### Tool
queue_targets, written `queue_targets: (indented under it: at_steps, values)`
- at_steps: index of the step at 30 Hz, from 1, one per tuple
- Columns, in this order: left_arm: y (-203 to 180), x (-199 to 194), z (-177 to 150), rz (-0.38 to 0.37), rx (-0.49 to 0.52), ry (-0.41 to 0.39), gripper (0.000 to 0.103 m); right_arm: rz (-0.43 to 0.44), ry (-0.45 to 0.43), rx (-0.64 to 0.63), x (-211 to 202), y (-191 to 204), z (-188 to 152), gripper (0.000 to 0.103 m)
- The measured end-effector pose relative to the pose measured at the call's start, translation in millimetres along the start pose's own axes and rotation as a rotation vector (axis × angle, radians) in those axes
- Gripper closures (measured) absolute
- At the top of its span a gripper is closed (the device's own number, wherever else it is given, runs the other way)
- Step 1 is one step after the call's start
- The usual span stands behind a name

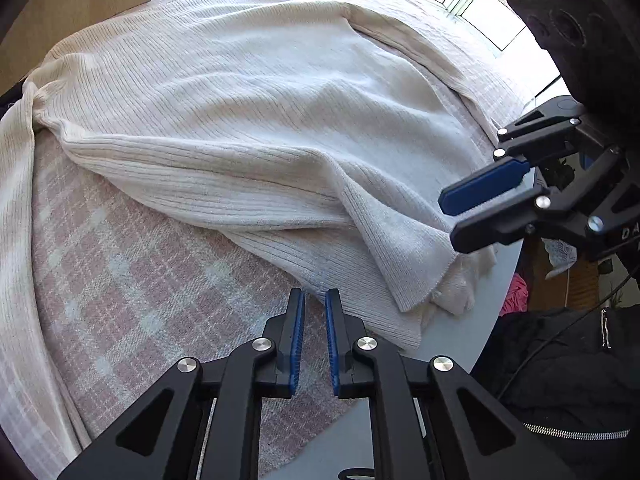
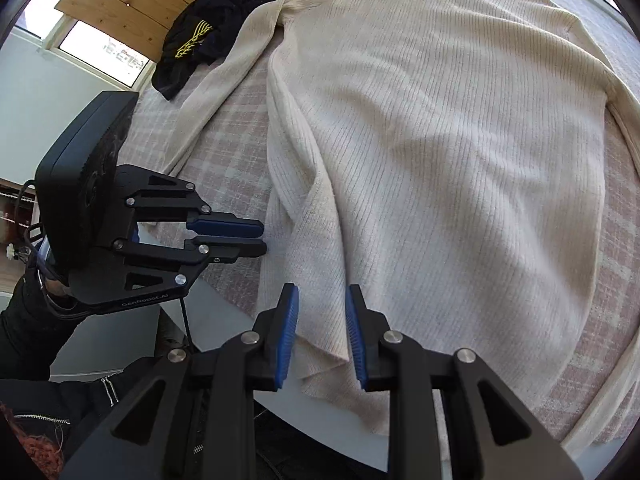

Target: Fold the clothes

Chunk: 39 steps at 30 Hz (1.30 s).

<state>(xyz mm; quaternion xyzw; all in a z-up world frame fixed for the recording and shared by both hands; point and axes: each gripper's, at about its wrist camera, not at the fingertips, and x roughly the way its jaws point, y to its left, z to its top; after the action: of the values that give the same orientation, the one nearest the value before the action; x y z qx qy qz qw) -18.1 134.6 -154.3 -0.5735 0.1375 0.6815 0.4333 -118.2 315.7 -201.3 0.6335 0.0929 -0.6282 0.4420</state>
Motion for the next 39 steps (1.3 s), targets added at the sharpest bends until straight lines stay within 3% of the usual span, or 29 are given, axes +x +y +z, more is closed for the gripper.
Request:
queue_targets:
  at_steps: [3, 6, 11, 21, 22, 24, 30, 33, 37, 39]
  values:
    - [9, -9, -10, -0.007, -0.011, -0.005, 0.095, 0.033, 0.068, -0.035, 18, 23, -14, 0.078]
    - [8, -22, -17, 0.014, 0.021, -0.011, 0.094, -0.079, 0.113, -0.007, 39, 20, -29, 0.078]
    - [-12, -35, -14, 0.002, 0.063, -0.023, 0.094, -0.097, 0.021, 0.129, 34, 4, -40, 0.078]
    - [-6, -55, -19, -0.059, 0.132, -0.045, 0.094, -0.239, -0.080, 0.164, 39, 15, -29, 0.078]
    - [-5, -56, -19, -0.060, 0.137, -0.047, 0.091, -0.216, -0.086, 0.160, 39, 20, -28, 0.080]
    - [1, -60, -20, -0.063, 0.142, -0.051, 0.090, -0.154, -0.093, 0.156, 41, 33, -28, 0.098]
    - [25, -76, -26, -0.068, 0.127, -0.075, 0.090, 0.035, -0.115, 0.142, 46, 72, -26, 0.098]
    - [40, -83, -31, -0.063, 0.110, -0.081, 0.087, 0.183, -0.097, 0.058, 56, 105, -21, 0.098]
    - [57, -83, -33, -0.065, 0.079, -0.068, 0.082, 0.027, 0.028, -0.048, 83, 134, -27, 0.097]
    - [60, -80, -32, -0.066, 0.084, -0.064, 0.082, -0.074, 0.004, -0.026, 78, 127, -24, 0.097]
